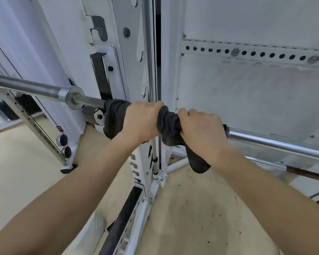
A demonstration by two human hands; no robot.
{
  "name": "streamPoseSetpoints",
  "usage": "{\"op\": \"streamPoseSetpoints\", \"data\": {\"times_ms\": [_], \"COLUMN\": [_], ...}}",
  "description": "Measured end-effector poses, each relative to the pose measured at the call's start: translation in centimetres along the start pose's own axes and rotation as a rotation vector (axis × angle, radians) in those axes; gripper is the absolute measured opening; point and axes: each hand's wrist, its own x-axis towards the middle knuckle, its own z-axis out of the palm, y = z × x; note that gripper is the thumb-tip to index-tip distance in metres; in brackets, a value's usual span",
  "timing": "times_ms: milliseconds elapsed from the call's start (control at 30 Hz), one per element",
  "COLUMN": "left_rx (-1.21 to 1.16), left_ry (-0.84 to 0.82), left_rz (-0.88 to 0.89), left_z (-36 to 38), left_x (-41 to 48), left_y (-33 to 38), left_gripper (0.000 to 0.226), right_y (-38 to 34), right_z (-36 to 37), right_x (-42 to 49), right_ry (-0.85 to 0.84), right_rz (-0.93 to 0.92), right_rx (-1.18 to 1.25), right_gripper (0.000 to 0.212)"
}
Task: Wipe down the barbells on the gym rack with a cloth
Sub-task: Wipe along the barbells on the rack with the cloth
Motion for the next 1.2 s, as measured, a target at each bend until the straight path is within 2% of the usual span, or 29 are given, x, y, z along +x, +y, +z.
{"op": "streamPoseSetpoints", "data": {"times_ms": [200, 333, 467, 567, 700, 767, 900, 1033, 1200], "left_rx": [-0.039, -0.011, 0.079, 0.118, 0.18, 0.176, 0.035, -0.065, -0.089], "left_ry": [0.084, 0.048, -0.037, -0.068, -0.104, -0.099, -0.096, -0.056, -0.098], "left_rz": [0.063, 0.151, 0.148, 0.106, 0.002, -0.056, -0.026, 0.065, 0.137], "left_z": [0.8, 1.2, 0.8, 0.1, -0.8, -1.1, -0.7, 0.3, -1.8], "left_x": [1.4, 0.7, 0.0, -0.5, -1.4, -1.5, -1.2, -0.9, -1.4], "left_y": [6.7, 3.0, -1.2, -3.8, -6.9, -6.8, -2.9, 1.4, -0.9], "left_gripper": [0.022, 0.015, 0.018, 0.017, 0.015, 0.015, 0.023, 0.028, 0.034], "right_y": [5.1, 3.6, -0.6, -3.8, -7.0, -7.3, -4.9, -1.2, 0.0], "right_z": [0.2, 0.2, -0.1, -0.1, -0.6, -0.5, -0.1, 0.9, 1.4], "right_x": [-4.1, -2.2, 0.9, 3.0, 5.5, 5.6, 2.7, -0.6, -0.9], "right_ry": [-0.068, -0.086, -0.033, 0.024, 0.069, 0.08, 0.11, 0.166, 0.234], "right_rz": [0.156, 0.101, 0.081, 0.062, 0.04, 0.032, 0.012, 0.08, -0.014], "right_rx": [-0.056, -0.042, 0.026, 0.067, 0.155, 0.171, 0.121, 0.074, 0.153], "right_gripper": [0.036, 0.032, 0.031, 0.031, 0.015, 0.015, 0.029, 0.029, 0.033]}}
